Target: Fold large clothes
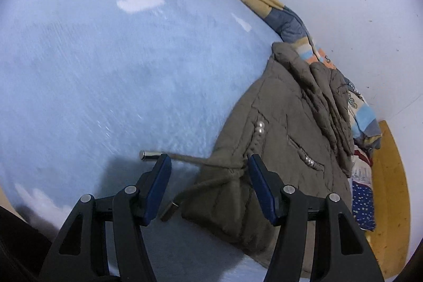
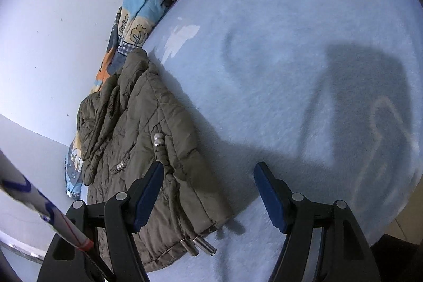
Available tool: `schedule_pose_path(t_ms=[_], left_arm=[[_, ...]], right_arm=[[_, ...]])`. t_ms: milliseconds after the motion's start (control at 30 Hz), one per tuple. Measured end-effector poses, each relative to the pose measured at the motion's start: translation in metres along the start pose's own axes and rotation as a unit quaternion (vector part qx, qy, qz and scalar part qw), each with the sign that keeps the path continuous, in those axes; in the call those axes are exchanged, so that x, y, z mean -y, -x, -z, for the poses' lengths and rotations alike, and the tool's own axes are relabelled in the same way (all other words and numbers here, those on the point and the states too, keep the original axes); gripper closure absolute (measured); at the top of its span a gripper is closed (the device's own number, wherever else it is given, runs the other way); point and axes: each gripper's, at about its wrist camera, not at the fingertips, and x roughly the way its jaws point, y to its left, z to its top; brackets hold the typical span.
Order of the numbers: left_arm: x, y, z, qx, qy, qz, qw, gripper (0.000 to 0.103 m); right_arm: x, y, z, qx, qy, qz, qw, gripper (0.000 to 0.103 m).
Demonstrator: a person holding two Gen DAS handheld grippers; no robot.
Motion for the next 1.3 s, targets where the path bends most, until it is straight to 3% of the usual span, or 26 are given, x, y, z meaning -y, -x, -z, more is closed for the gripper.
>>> schedule_pose_path(t_ms=[233,400,500,700,800,833,867,900,1000,1100,1133,1200,1267,1300], left_arm=[[0.007,0.001,0.014,0.002,-0.025,-0.016,0.9996,0.038],[0.011,0.013,0.027,0.024,-0.044,-0.053,0.9973,0.039],[0.015,0.009,0.033,0.018,-0.059,-0.05,0.9969,0.039],[0.031,-0.004,0.04,0.007,-0.082,-0.021,0.9964,0.036],[0.044,-0.009,0.044,-0.001,-0.098,0.015,0.995,0.036],[0.049,-0.01,0.046,-0.002,-0.107,0.026,0.9939,0.042],[0.057,-0.011,0.049,-0.005,-0.126,0.038,0.9914,0.05],[0.065,-0.012,0.052,0.0,-0.151,0.033,0.988,0.06],[0.079,-0.014,0.056,0.025,-0.2,0.01,0.9794,0.063],[0.084,-0.025,0.058,0.019,-0.21,-0.006,0.9774,0.06],[0.084,-0.028,0.059,0.013,-0.208,-0.008,0.9781,0.051],[0.085,-0.033,0.06,0.009,-0.21,-0.013,0.9776,0.047],[0.089,-0.032,0.062,0.02,-0.234,-0.024,0.9716,0.048],[0.092,-0.032,0.064,0.025,-0.25,-0.03,0.9676,0.054]], right_arm=[[-0.015,-0.009,0.01,-0.012,0.037,0.004,0.999,0.02],[-0.02,-0.012,0.013,-0.02,0.045,-0.002,0.999,0.022],[-0.014,-0.003,0.006,0.011,0.036,0.024,0.999,0.026],[-0.02,-0.016,0.012,-0.02,0.034,-0.007,0.999,0.026],[-0.036,-0.031,0.029,-0.057,0.047,-0.053,0.996,0.038],[-0.044,-0.038,0.035,-0.074,0.058,-0.072,0.993,0.051],[-0.05,-0.042,0.039,-0.083,0.064,-0.087,0.991,0.057],[-0.056,-0.043,0.043,-0.084,0.073,-0.096,0.989,0.065],[-0.067,-0.038,0.043,-0.064,0.096,-0.105,0.988,0.071],[-0.064,-0.041,0.044,-0.062,0.101,-0.072,0.99,0.069],[-0.062,-0.045,0.047,-0.064,0.105,-0.054,0.991,0.062],[-0.058,-0.049,0.048,-0.068,0.093,-0.054,0.992,0.056],[-0.056,-0.05,0.047,-0.073,0.088,-0.066,0.991,0.043],[-0.058,-0.051,0.047,-0.075,0.092,-0.069,0.991,0.042]])
